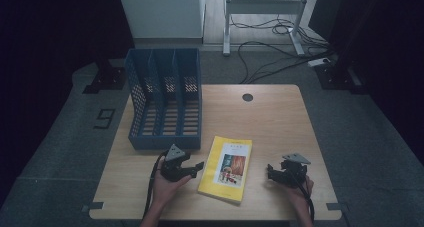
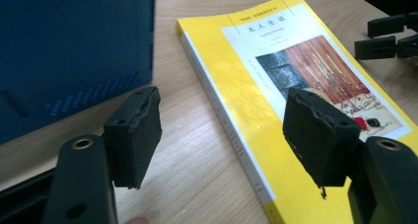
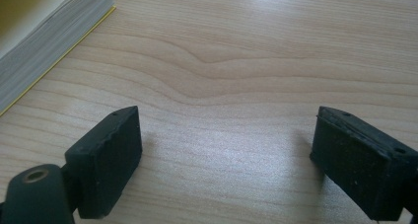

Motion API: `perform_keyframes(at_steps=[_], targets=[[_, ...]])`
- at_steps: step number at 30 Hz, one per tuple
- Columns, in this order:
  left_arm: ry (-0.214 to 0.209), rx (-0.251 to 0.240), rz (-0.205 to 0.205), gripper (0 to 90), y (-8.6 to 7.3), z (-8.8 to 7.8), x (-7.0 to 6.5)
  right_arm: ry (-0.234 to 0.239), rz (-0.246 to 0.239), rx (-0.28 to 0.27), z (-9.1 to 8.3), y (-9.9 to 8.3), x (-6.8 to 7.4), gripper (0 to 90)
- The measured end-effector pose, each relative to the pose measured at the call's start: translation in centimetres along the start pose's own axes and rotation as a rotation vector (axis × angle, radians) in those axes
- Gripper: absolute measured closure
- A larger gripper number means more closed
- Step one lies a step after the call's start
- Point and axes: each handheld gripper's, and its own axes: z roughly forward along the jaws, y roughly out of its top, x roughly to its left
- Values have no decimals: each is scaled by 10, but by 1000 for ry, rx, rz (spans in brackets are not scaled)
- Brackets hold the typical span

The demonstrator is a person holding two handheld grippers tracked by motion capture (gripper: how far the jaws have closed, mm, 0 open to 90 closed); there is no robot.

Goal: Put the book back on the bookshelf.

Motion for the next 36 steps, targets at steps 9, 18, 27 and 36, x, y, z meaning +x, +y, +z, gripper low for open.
perform_keyframes(at_steps=[9, 18, 27, 36], targets=[[-40, 25, 33, 310, -3, 13, -15, -14, 8, -2, 0, 1, 3, 126], [-60, 52, 61, 314, -9, 23, -27, -10, 9, -2, 0, 1, 3, 125], [-60, 102, 75, 309, -17, 34, -34, -6, 9, -3, 0, 0, 5, 128], [-60, 116, 34, 319, -20, 38, -31, 11, 5, -1, -1, 1, 11, 169]])
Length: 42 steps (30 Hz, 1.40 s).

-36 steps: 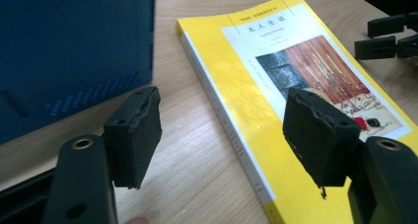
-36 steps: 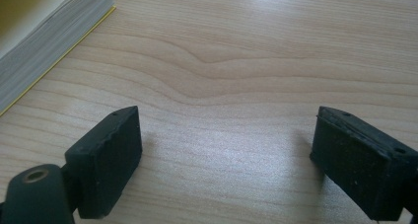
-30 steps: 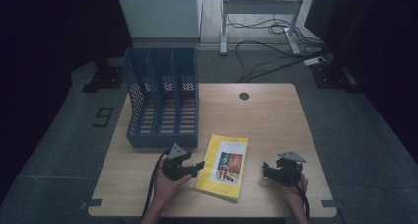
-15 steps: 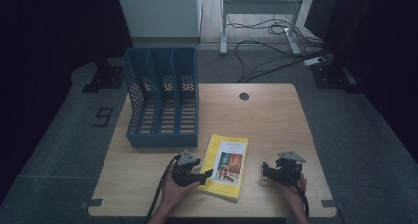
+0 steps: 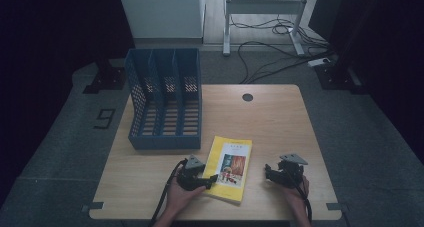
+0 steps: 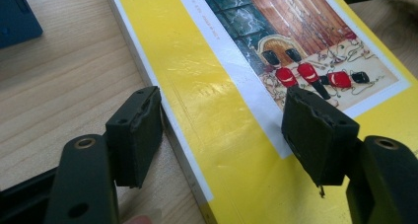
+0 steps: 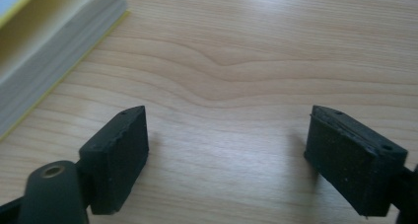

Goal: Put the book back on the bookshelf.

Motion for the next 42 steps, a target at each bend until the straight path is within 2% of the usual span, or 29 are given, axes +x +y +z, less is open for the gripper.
perform_keyframes(at_steps=[2, 4, 9, 11, 16, 19, 20, 24, 29, 36, 42], targets=[[-6, -3, -9, 317, -1, 1, 1, 31, -1, 8, -1, 3, 5, 176], [-19, -8, -27, 315, -2, 1, 3, 38, -5, 2, -2, 6, 9, 173], [-17, -6, -24, 324, -3, 0, 3, 53, -28, -31, -5, 17, 21, 173], [-22, -5, -25, 324, -3, 0, 4, 79, -35, -54, -9, 26, 30, 180], [-20, -5, -24, 324, -3, 0, 3, 117, -49, -65, -9, 35, 42, 185], [-21, -4, -25, 324, -3, 0, 3, 130, -35, -70, -7, 35, 44, 191], [-21, -4, -24, 323, -3, 0, 4, 149, -21, -77, -3, 35, 48, 191], [-21, -4, -24, 323, -3, 0, 3, 170, -30, -79, 1, 35, 56, 190], [-20, -4, -22, 323, -3, 0, 4, 166, -21, -74, 4, 32, 58, 193], [-20, -4, -21, 323, -3, 0, 4, 176, -44, -75, 5, 30, 65, 202], [-21, -4, -24, 323, -3, 0, 3, 195, -72, -56, 9, 27, 76, 204]])
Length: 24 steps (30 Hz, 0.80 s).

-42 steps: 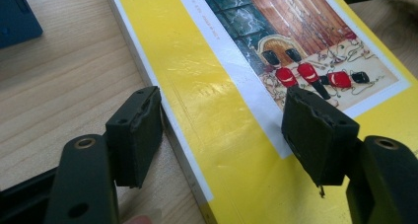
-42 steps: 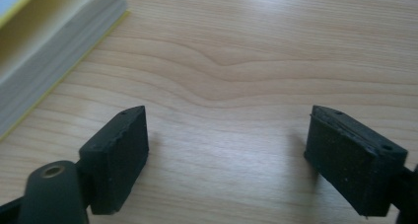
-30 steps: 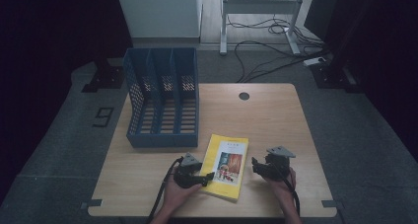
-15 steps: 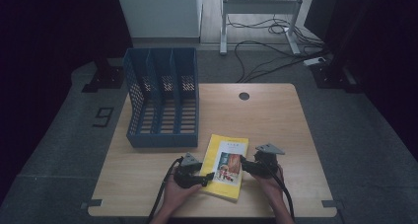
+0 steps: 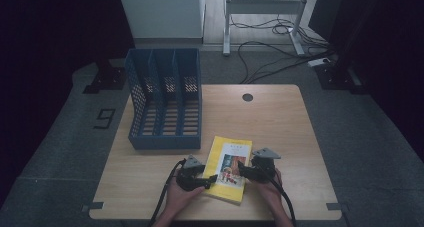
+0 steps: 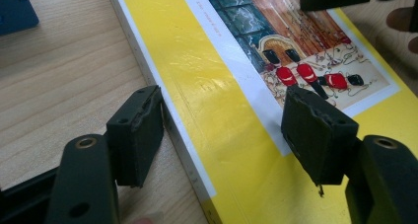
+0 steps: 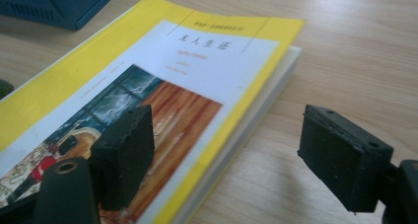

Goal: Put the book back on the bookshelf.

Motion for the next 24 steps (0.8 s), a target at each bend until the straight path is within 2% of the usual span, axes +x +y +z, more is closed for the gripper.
perform_keyframes(at_steps=[7, 20, 24], targets=[[1, 0, 2, 323, 0, 0, 0, 13, -3, 13, 4, -2, 3, 208], [0, 1, 1, 323, 0, 0, 0, 85, 19, 25, 10, -5, 7, 198], [0, 0, 1, 323, 0, 0, 0, 91, 17, 28, 10, -5, 7, 198]])
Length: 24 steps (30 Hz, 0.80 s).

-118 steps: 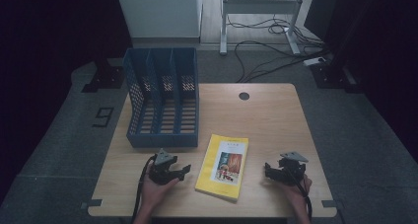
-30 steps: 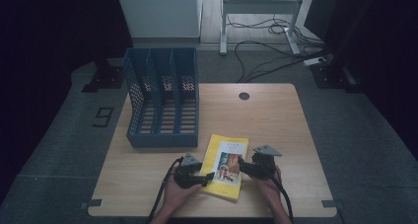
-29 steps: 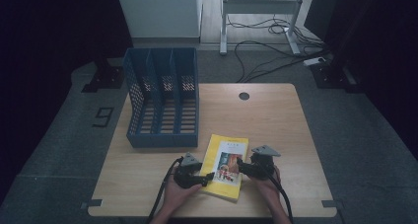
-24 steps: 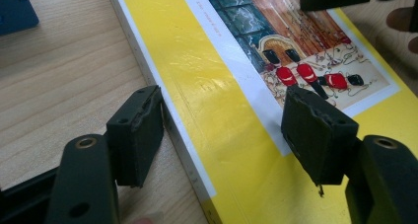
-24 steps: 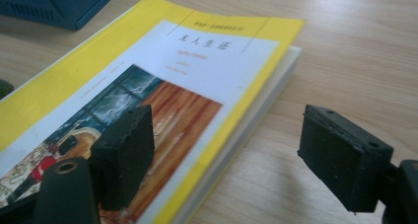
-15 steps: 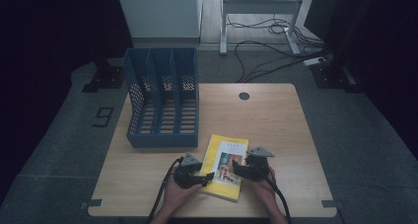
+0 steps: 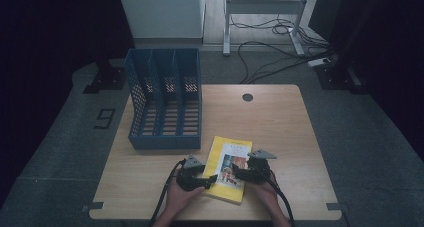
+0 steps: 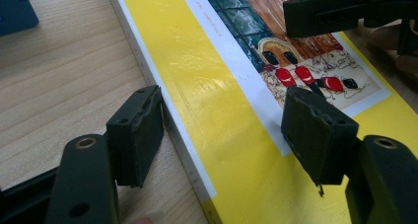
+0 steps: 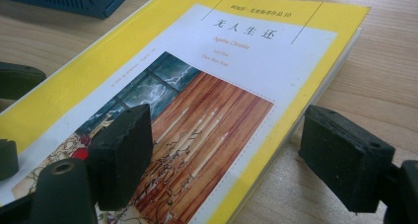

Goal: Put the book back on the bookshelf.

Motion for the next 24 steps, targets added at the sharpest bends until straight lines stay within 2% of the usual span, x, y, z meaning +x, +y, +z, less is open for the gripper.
perform_keyframes(at_steps=[8, 15, 18, 24], targets=[[0, 0, 0, 323, 0, 0, 0, -4, -12, -2, -2, 1, 3, 206], [0, 0, 0, 323, 0, 0, 0, 2, -5, 0, -2, 2, 2, 210], [0, 0, 0, 323, 0, 0, 0, 1, 21, 5, -1, 1, 1, 197], [-1, 1, 2, 322, 0, 0, 0, 10, 44, 9, 2, 1, -2, 184]])
